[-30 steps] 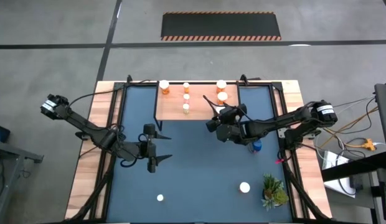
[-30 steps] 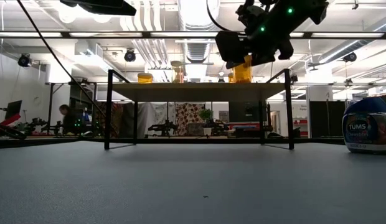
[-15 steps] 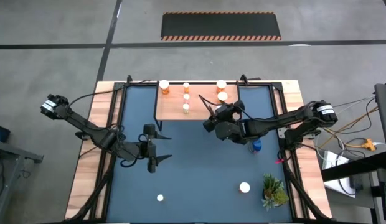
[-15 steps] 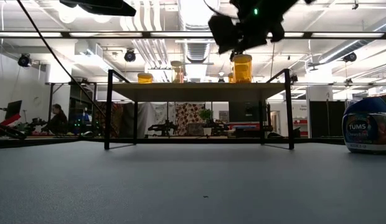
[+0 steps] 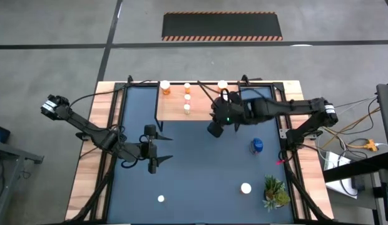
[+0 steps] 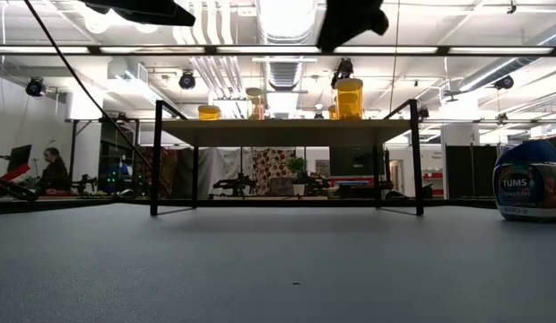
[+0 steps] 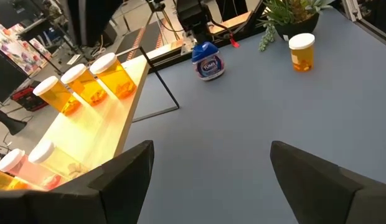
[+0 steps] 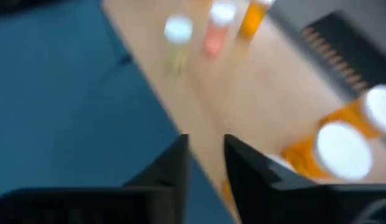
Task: Pick and place medicine bottles onto shelf by color
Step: Align the large orange pill bottle with the other large orange pill bottles on the shelf
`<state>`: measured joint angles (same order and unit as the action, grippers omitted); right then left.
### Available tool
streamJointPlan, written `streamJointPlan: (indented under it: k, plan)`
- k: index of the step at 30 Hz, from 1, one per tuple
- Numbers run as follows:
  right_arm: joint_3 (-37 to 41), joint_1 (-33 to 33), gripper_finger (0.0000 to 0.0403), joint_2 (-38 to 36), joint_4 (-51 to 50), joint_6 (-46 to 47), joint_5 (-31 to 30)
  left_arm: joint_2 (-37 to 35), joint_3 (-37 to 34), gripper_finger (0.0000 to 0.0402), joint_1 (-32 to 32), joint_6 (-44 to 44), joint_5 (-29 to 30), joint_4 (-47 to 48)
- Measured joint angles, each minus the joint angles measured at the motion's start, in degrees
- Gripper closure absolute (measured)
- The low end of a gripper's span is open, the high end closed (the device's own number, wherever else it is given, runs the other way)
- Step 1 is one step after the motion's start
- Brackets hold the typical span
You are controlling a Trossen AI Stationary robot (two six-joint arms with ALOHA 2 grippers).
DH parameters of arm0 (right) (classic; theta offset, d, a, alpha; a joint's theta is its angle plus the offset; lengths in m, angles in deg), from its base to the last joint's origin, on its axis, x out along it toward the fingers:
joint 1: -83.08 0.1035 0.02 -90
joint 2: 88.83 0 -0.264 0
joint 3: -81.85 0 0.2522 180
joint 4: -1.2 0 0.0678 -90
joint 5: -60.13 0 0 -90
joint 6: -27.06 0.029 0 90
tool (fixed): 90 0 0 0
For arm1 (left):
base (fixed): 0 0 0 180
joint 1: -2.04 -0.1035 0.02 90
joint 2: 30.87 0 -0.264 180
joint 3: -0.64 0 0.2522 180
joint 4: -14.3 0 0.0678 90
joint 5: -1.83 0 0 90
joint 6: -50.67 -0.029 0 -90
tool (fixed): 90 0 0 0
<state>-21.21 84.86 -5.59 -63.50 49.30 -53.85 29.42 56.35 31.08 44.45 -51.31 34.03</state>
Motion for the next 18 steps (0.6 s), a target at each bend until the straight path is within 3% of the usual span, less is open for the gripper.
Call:
streamJointPlan:
  k: [4, 18]
  plan:
    - [-1.07, -3.01, 0.0382, -0.27, -6.85, -1.71, 4.49, 0.0, -0.04, 0.0098, 0.0, 0.0, -0.02, 0.02]
    - [2.36, -7.89, 0.0394, -0.61, -9.07, -0.79, 1.88, 0.02, -0.13, 0.0098, -0.02, 0.0, -0.04, 0.07]
